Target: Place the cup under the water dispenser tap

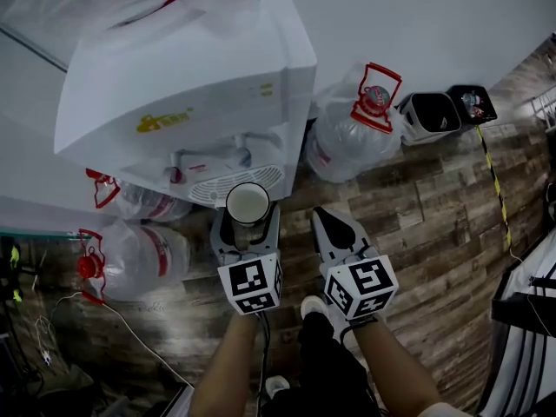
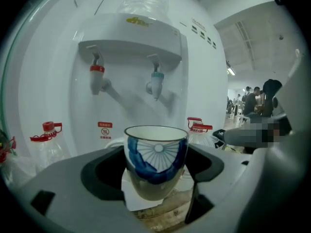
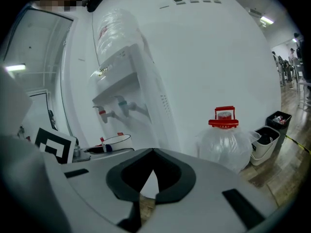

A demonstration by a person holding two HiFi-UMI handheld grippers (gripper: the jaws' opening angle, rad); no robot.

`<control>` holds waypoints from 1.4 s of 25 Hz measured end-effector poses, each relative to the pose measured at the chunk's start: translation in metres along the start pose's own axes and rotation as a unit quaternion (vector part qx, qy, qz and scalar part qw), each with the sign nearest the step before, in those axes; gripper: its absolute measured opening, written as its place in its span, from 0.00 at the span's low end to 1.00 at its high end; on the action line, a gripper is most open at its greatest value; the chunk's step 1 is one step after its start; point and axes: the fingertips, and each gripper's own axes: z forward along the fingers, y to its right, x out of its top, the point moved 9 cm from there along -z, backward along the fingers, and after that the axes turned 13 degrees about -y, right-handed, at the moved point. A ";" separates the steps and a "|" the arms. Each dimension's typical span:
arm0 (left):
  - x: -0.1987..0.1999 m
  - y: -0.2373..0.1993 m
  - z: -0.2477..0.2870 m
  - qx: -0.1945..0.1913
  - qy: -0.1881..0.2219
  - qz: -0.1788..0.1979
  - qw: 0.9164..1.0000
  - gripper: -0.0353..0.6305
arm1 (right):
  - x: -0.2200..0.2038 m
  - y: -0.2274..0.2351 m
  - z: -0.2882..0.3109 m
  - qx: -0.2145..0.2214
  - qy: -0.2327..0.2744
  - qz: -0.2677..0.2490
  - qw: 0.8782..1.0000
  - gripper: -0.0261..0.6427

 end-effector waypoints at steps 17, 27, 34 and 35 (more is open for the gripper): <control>-0.005 -0.008 0.054 0.030 0.001 -0.019 0.999 0.67 | -0.004 0.006 0.027 0.005 0.003 -0.021 1.000 0.07; -0.001 -0.008 0.066 0.050 0.032 -0.031 0.998 0.67 | -0.020 0.014 0.023 0.002 -0.007 -0.016 1.000 0.07; -0.004 -0.002 0.071 0.074 0.059 -0.052 0.994 0.67 | -0.024 0.024 0.020 -0.004 -0.012 -0.006 1.000 0.07; -0.005 -0.001 0.072 0.079 0.064 -0.050 0.994 0.67 | -0.024 0.025 0.020 -0.004 -0.012 -0.006 1.000 0.07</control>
